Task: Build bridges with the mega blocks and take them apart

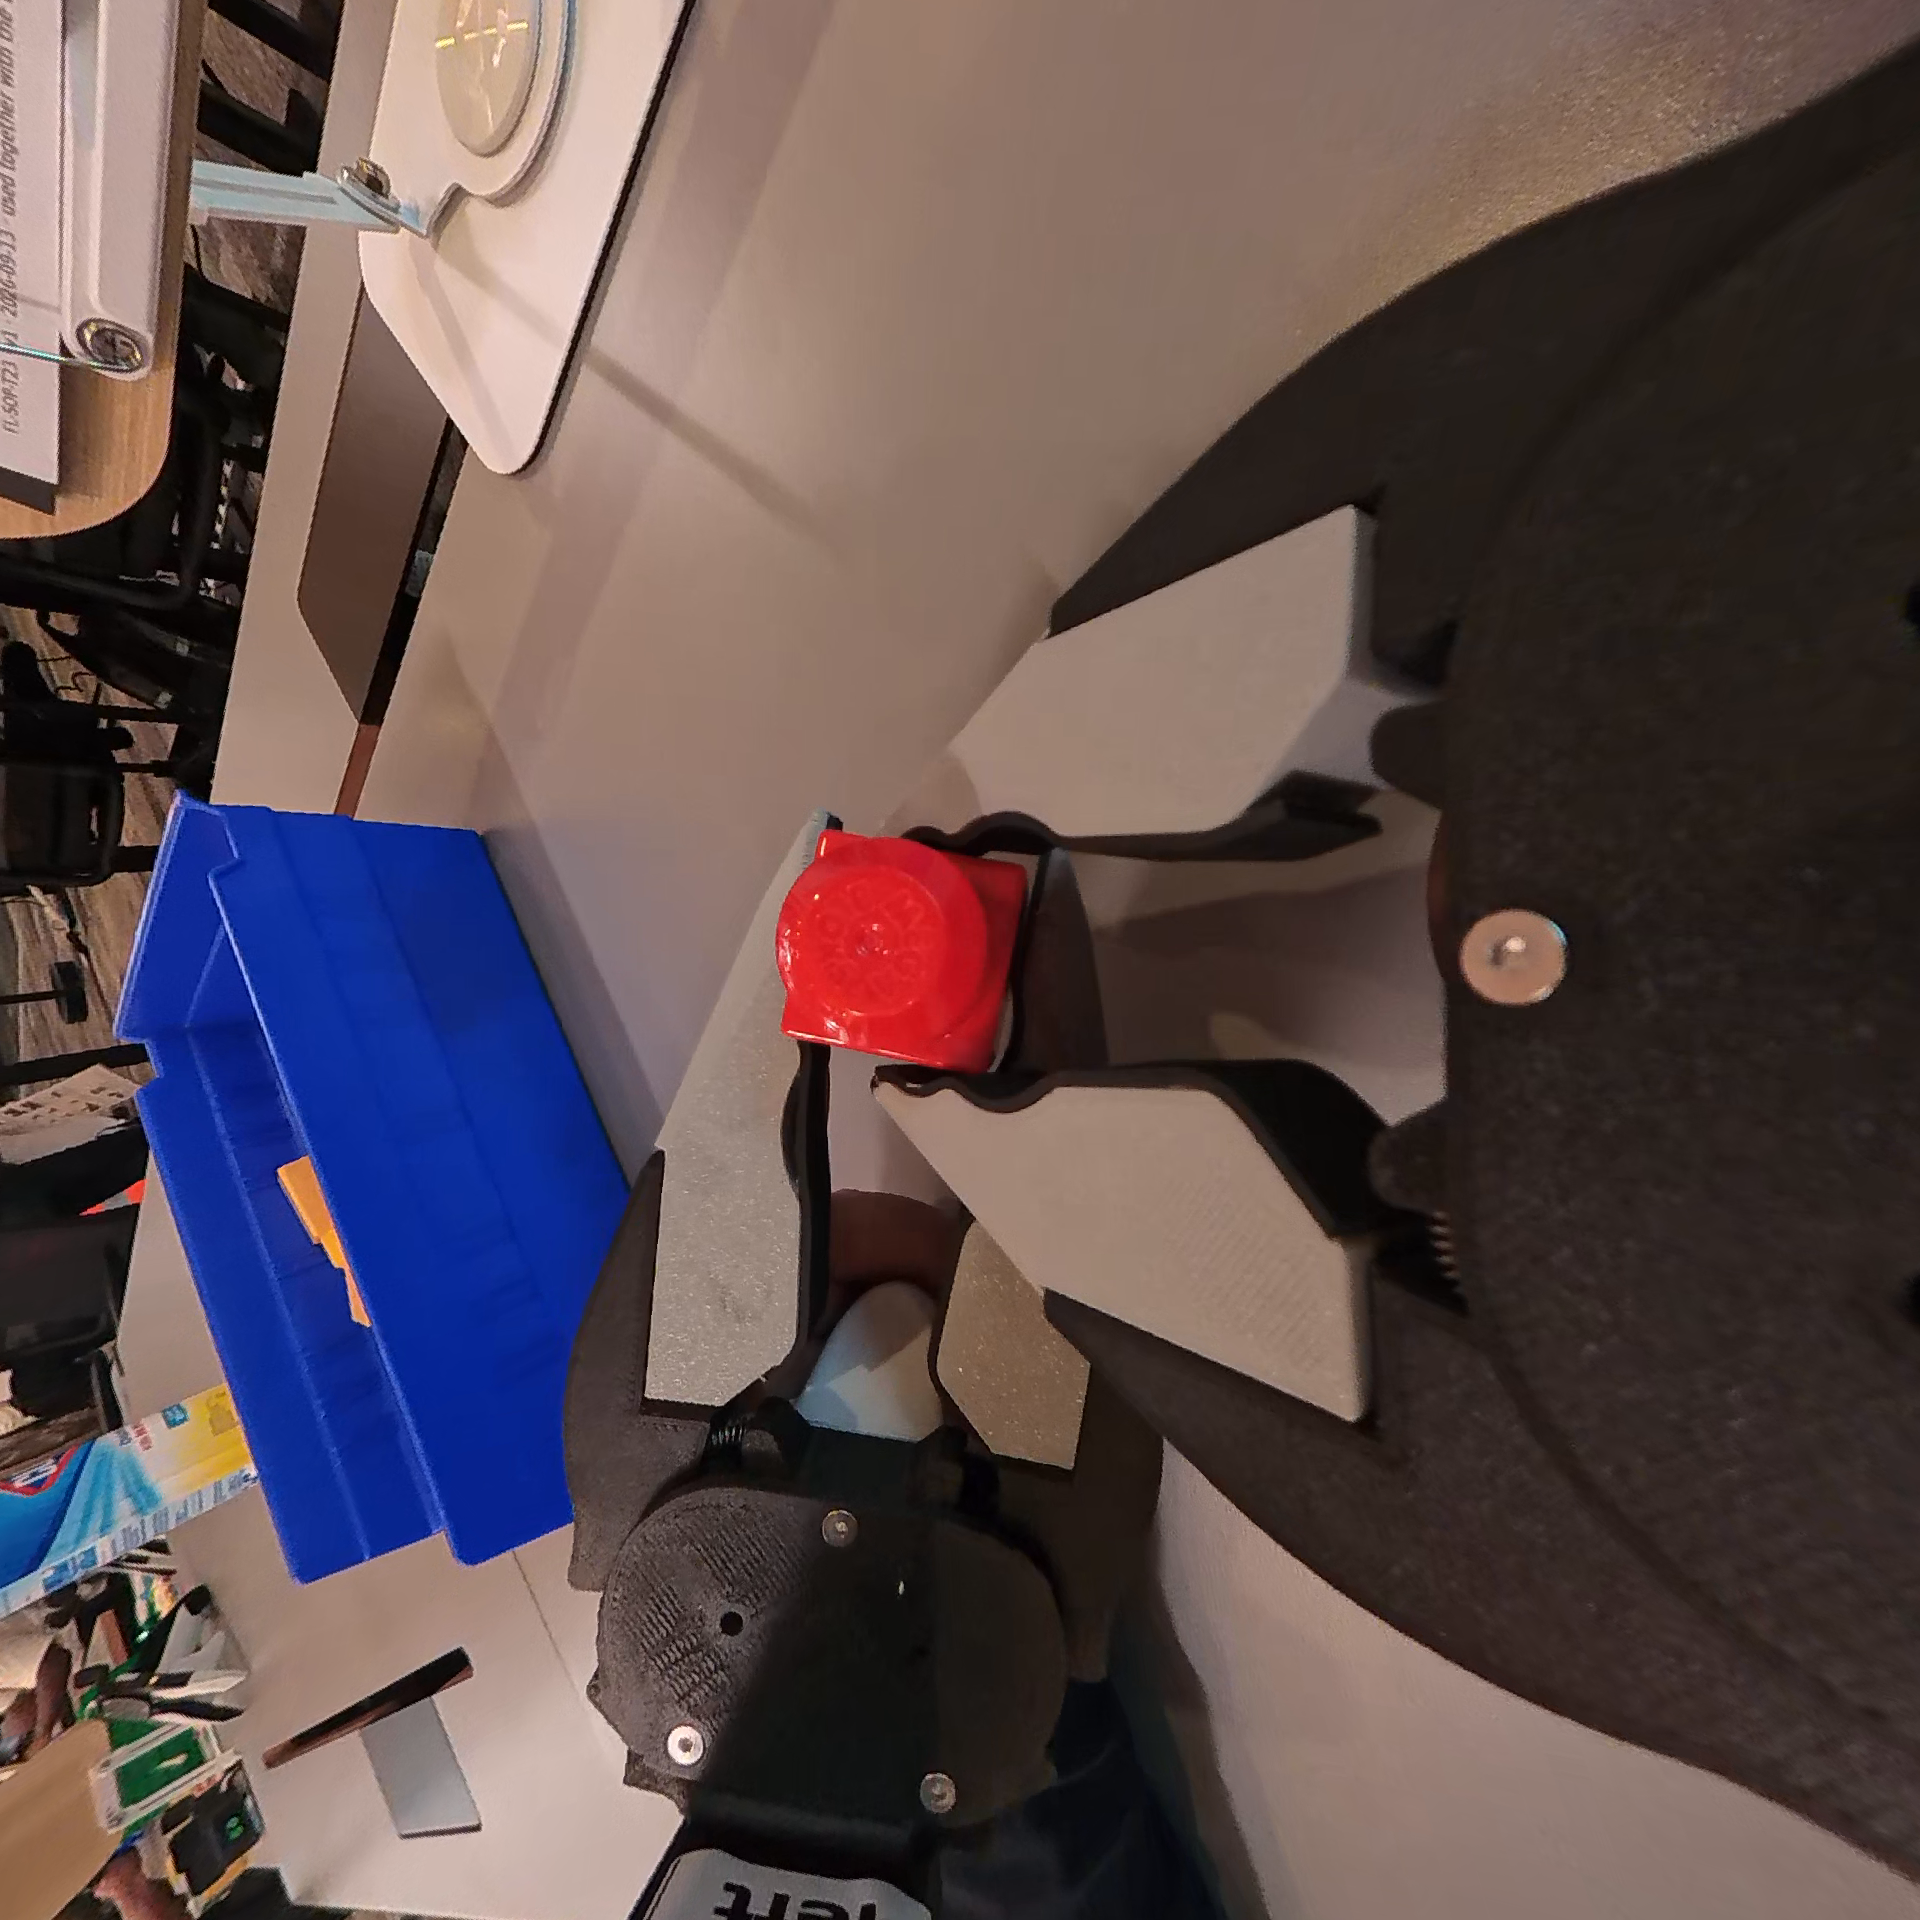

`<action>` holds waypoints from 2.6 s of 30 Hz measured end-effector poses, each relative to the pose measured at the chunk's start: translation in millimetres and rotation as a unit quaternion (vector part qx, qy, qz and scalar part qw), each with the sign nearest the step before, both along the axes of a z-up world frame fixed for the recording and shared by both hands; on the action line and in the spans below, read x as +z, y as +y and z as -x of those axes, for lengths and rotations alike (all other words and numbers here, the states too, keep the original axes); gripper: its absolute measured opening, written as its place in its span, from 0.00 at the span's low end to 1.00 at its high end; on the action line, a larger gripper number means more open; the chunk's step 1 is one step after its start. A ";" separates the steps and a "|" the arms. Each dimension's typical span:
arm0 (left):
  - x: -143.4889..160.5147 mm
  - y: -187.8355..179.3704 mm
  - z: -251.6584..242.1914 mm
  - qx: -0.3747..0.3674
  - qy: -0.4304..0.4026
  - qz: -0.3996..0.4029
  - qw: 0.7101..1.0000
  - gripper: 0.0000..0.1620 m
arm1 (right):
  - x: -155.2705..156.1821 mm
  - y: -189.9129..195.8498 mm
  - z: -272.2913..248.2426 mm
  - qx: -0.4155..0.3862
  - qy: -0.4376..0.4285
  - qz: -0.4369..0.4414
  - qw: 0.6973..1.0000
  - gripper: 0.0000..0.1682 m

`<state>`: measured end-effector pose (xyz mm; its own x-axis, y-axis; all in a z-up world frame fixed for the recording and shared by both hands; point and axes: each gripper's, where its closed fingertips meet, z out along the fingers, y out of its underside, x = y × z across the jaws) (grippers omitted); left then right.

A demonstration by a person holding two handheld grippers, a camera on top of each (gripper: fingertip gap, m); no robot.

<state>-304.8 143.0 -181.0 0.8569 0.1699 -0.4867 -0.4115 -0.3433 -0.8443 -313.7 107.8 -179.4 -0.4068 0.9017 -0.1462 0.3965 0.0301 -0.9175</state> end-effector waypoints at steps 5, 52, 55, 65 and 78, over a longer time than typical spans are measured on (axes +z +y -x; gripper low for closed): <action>-1.3 -0.3 0.4 0.001 -0.003 0.004 1.000 0.21 | 0.2 0.7 0.0 0.002 -0.005 0.017 1.000 0.22; -45.1 -17.6 11.8 0.014 -0.065 0.141 0.988 0.32 | 3.5 15.6 0.2 -0.014 -0.003 0.013 1.000 0.21; -51.3 -22.7 12.0 0.010 -0.084 0.161 0.983 0.37 | 1.5 17.8 0.4 -0.017 -0.005 0.004 1.000 0.21; -51.2 -39.8 25.1 0.031 -0.144 0.164 0.975 0.42 | 4.0 24.3 0.1 -0.024 -0.001 0.001 1.000 0.21; 61.2 -115.2 54.4 0.134 -0.229 -0.043 0.963 0.42 | 6.7 27.6 -0.9 -0.027 0.005 0.000 1.000 0.21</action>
